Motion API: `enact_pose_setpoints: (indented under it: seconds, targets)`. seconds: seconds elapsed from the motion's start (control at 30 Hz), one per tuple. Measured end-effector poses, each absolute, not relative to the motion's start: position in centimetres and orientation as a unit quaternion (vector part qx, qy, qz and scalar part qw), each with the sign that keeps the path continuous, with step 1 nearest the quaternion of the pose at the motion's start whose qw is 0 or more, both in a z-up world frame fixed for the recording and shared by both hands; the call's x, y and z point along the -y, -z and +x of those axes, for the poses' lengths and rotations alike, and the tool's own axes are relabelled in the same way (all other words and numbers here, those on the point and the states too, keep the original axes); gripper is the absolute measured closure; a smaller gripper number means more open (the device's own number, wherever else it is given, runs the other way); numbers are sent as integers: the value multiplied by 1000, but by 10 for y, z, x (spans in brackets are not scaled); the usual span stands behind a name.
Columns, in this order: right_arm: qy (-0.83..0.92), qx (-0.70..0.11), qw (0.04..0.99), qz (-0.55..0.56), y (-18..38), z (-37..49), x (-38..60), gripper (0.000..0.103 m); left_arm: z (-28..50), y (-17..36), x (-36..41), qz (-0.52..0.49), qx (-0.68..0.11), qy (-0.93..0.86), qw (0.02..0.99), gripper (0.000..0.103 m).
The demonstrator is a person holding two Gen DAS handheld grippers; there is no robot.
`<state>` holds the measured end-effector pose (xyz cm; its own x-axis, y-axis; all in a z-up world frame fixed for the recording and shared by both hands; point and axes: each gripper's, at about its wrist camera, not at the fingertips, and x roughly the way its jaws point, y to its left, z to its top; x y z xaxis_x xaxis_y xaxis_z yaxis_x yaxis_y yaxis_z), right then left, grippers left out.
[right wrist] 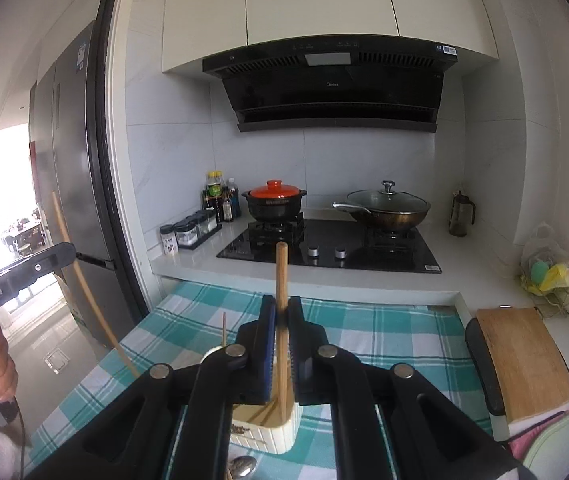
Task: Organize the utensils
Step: 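Drop the left tool's chopstick into the cream holder while the right tool drops its chopstick in, then move both open tools back over the loose utensils on the cloth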
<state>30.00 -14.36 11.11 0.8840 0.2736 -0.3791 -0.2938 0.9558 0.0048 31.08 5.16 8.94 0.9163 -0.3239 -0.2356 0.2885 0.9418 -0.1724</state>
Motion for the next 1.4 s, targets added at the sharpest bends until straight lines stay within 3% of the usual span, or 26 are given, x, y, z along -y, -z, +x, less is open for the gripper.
enact_pose_setpoints:
  seconds: [0.17,0.53,0.57,0.63,0.67,0.7,0.8,0.9,1.1,1.27,1.4]
  targets:
    - [-144,-194,969,-57,-79,329,116,97,358,-56,-39,-86,-155,124,976,100]
    - [-186,-378,907,4,25,398,105,94,413,47,-5,-70,-330,120,934,99]
    - [-183,-388,903,12,29,400,106,94,411,51,-4,-69,-341,115,931,94]
    - [-181,-397,900,26,31,397,110,78,402,52,-4,-74,-353,123,925,68]
    - [-181,-395,900,33,29,393,114,64,395,50,-7,-75,-353,126,924,49]
    - [-183,-390,902,37,26,388,117,59,385,48,-10,-71,-351,126,925,36]
    - [-173,-382,908,15,20,359,132,57,346,51,-21,-43,-358,136,923,24]
    - [-157,-395,904,-38,35,318,153,46,295,75,-33,-12,-378,151,913,16]
    - [-96,-433,892,-90,120,218,204,46,193,152,-20,28,-414,145,898,16]
    - [-17,-462,884,-66,175,182,242,46,174,188,7,45,-440,140,886,16]
    - [-3,-457,888,-45,187,174,260,46,173,204,20,85,-441,132,884,15]
